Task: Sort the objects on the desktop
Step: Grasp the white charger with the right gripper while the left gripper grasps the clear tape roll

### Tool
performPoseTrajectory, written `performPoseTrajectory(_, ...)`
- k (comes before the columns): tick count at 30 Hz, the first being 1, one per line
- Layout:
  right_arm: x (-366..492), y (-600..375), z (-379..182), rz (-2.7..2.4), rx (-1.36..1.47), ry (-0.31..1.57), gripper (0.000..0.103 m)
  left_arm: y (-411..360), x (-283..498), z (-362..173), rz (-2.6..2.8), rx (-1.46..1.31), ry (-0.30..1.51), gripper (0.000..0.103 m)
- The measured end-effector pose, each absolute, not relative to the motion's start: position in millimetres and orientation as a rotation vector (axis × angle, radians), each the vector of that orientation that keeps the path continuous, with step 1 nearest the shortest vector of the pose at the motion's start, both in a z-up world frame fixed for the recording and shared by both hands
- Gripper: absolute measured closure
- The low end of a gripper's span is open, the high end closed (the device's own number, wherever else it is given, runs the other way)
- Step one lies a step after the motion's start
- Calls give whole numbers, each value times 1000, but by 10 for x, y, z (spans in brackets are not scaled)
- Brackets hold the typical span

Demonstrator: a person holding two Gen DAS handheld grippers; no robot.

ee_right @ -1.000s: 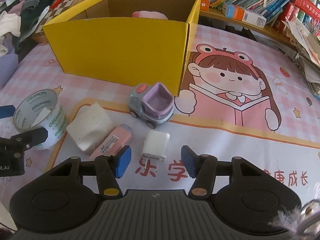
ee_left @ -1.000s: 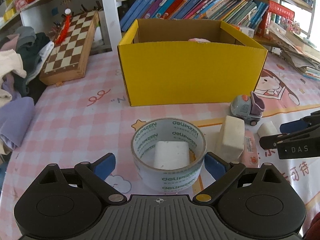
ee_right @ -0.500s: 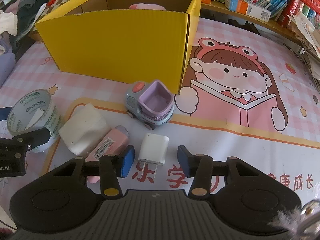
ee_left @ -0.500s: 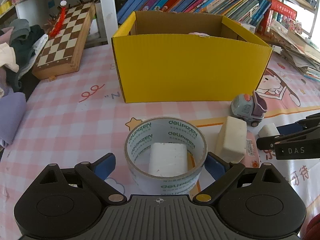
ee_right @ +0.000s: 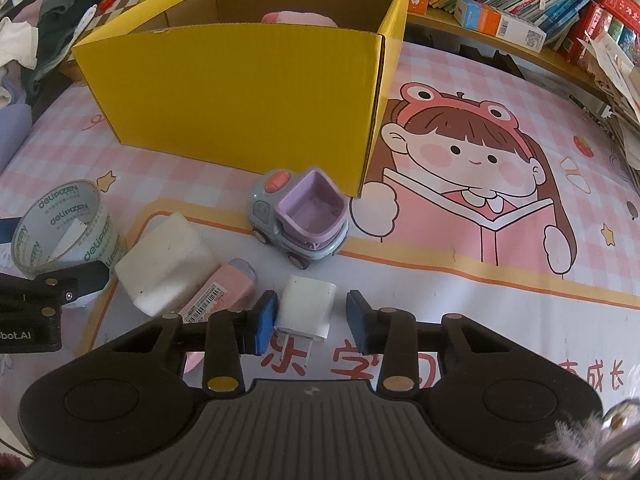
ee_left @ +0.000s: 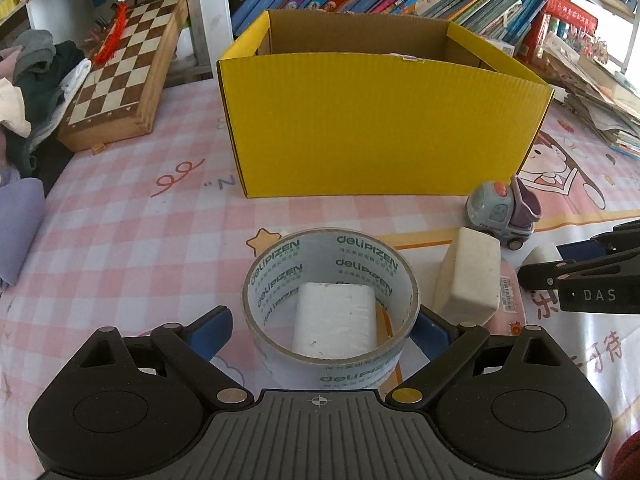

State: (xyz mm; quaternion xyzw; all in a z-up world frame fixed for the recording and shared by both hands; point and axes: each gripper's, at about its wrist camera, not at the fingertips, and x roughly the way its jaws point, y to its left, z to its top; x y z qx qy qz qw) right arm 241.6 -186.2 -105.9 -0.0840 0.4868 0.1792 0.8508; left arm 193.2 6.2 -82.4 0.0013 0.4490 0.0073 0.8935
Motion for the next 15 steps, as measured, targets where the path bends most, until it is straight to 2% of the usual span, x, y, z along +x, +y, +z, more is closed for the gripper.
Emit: performPoseTrajectory(15,2417,-1858,-1059,378,-186,1029,71,56,2002,-866,-1,14,921,12)
